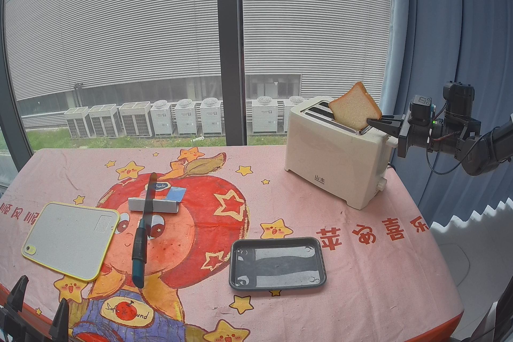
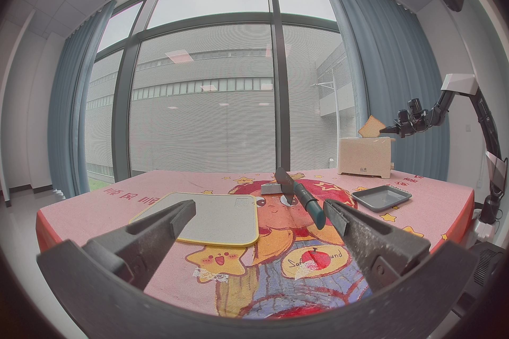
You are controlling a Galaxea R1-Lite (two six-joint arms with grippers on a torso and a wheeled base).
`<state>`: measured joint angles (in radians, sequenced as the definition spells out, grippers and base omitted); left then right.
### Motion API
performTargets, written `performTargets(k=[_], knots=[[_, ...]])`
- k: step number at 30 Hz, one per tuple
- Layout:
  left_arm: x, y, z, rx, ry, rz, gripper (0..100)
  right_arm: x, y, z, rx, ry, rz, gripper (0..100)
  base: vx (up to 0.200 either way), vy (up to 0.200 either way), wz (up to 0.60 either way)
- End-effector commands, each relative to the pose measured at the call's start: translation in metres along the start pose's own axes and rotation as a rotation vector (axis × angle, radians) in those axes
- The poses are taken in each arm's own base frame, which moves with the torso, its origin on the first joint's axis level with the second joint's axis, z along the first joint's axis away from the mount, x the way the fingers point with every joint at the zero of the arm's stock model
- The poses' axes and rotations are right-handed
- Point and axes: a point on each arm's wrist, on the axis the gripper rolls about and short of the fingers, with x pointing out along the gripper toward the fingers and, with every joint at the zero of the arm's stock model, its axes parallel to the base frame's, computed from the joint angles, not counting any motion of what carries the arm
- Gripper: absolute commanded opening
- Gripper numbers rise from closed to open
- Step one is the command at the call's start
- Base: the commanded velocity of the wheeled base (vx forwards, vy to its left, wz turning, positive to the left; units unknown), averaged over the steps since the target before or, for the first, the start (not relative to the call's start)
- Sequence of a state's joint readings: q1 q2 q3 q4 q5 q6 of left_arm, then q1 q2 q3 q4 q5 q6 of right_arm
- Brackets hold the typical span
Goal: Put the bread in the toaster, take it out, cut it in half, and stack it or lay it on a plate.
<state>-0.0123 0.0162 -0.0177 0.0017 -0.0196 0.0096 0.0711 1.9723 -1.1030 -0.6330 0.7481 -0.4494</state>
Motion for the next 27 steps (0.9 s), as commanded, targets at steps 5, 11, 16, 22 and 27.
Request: performTargets(k=[5, 11, 16, 22, 27], knots=[[0.0008, 0.0, -0.0046, -0.001, 0.011, 0.0, 100, 0.0004, 0.0001, 0.0003, 0.0, -0.001, 0.001, 0, 0.0, 0.0, 0.0], [0.0008, 0.0, -0.0046, -0.001, 0.011, 0.0, 100, 0.0003, 0.0011, -0.0019, 0.015, 0.016, 0.009, 100, 0.0, 0.0, 0.0], [0.0008, 0.0, -0.0046, -0.001, 0.011, 0.0, 100, 0.0007, 0.0024, -0.0018, 0.019, 0.02, 0.008, 100, 0.0, 0.0, 0.0], [0.0008, 0.0, -0.0046, -0.001, 0.011, 0.0, 100, -0.0011, 0.0032, 0.0005, 0.016, 0.016, 0.006, 100, 0.0, 0.0, 0.0], [0.0009, 0.0, -0.005, -0.001, 0.012, 0.0, 100, -0.0023, 0.0024, 0.0027, 0.013, 0.012, 0.002, 100, 0.0, 0.0, 0.0]])
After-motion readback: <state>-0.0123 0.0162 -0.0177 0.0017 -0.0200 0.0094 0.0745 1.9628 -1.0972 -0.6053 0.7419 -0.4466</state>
